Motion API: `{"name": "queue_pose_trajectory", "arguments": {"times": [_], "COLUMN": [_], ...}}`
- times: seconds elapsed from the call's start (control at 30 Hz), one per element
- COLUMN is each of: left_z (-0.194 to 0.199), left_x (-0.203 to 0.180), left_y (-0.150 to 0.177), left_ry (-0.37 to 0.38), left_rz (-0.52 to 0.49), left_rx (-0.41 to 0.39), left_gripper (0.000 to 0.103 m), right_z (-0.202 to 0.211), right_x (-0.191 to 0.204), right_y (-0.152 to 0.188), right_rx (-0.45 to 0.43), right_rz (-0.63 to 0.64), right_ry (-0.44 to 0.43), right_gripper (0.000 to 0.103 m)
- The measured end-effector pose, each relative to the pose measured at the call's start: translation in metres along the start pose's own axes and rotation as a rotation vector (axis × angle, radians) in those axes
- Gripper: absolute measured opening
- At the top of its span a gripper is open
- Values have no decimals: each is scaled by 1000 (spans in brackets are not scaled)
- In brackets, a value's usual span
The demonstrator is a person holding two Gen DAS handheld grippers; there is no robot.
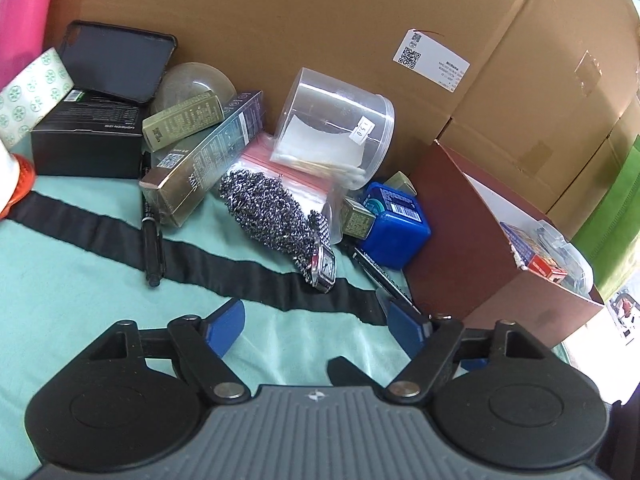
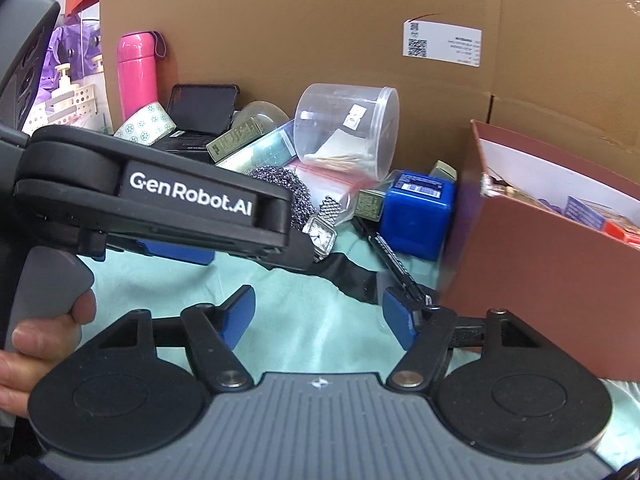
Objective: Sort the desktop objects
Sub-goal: 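Move the left gripper down to the silver wristwatch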
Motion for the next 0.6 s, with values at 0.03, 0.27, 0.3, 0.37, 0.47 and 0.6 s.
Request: {"name": "queue_pose_trajectory", "arguments": {"times": [0.03, 0.27, 0.3, 0.37, 0.47, 0.6], "left_z": [-3, -34, -38, -43, -47, -49], "left_x": [0, 1, 1, 2, 3, 4], "left_y": [-3, -18, -18, -18, -19, -20], "left_ry": [5, 30, 37, 38, 48, 40], "left_rz": [-4, -22, -23, -23, -14, -22], "left_rx": [4, 63, 74, 82, 86, 78], "left_gripper": [78, 63, 60, 57, 54, 44], "right_z": [-4, -34, -37, -44, -54, -62], "right_x": [1, 0, 0, 0, -3, -2], "right_y": [-2, -13, -15, -16, -17, -17], "right_rx": [-1, -3, -2, 3, 17, 30], "right_rz": [1, 3, 2, 1, -5, -6], "right_ry": [-2, 19, 22, 30, 29, 17], "right_gripper": [66, 57, 57, 54, 52, 48]}}
Point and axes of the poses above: each gripper's, at about its wrist camera, not at the fingertips, and z roughly against the way its jaws point, x to its left, y to its underside, the point moved 7 cm from there along -z, roughly the way its jaws point, and after that the axes turned 1 degree about -x, right-handed, at the moved point
